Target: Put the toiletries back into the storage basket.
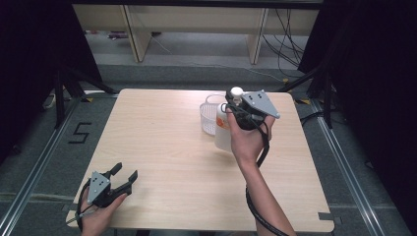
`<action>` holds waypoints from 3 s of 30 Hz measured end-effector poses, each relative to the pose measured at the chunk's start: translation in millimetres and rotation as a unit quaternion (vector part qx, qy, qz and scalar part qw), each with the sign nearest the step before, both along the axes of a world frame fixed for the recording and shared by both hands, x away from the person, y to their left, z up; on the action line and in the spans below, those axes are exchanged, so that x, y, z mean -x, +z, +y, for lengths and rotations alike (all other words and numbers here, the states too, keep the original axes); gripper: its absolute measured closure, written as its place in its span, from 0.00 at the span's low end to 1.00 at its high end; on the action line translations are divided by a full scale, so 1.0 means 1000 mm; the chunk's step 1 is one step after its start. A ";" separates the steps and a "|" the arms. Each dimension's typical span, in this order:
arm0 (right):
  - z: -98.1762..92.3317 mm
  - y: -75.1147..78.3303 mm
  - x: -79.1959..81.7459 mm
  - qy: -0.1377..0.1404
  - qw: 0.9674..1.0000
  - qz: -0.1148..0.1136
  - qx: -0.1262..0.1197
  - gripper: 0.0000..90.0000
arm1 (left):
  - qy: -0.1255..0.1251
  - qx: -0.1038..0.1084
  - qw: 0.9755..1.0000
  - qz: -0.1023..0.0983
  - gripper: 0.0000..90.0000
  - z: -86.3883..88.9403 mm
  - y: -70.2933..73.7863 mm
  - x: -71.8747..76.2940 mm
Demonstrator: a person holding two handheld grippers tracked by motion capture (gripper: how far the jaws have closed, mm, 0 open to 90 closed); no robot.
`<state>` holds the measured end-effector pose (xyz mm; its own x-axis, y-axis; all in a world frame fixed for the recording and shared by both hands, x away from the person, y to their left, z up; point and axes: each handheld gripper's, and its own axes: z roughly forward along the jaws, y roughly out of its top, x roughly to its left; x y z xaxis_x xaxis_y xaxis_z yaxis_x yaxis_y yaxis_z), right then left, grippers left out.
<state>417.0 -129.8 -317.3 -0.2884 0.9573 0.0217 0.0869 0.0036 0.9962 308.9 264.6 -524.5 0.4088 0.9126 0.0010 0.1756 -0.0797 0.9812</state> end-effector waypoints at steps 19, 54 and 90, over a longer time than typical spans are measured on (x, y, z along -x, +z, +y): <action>0.009 0.007 -0.020 0.000 1.000 0.000 -0.005 0.67 | -0.001 0.000 1.000 0.001 0.37 0.000 0.000 0.000; 0.007 0.031 -0.043 -0.011 1.000 -0.007 0.001 0.67 | 0.003 0.004 1.000 0.003 0.37 0.000 0.000 0.000; 0.008 0.057 -0.052 -0.014 1.000 -0.017 -0.003 0.67 | 0.003 0.006 1.000 0.002 0.38 -0.001 0.000 0.000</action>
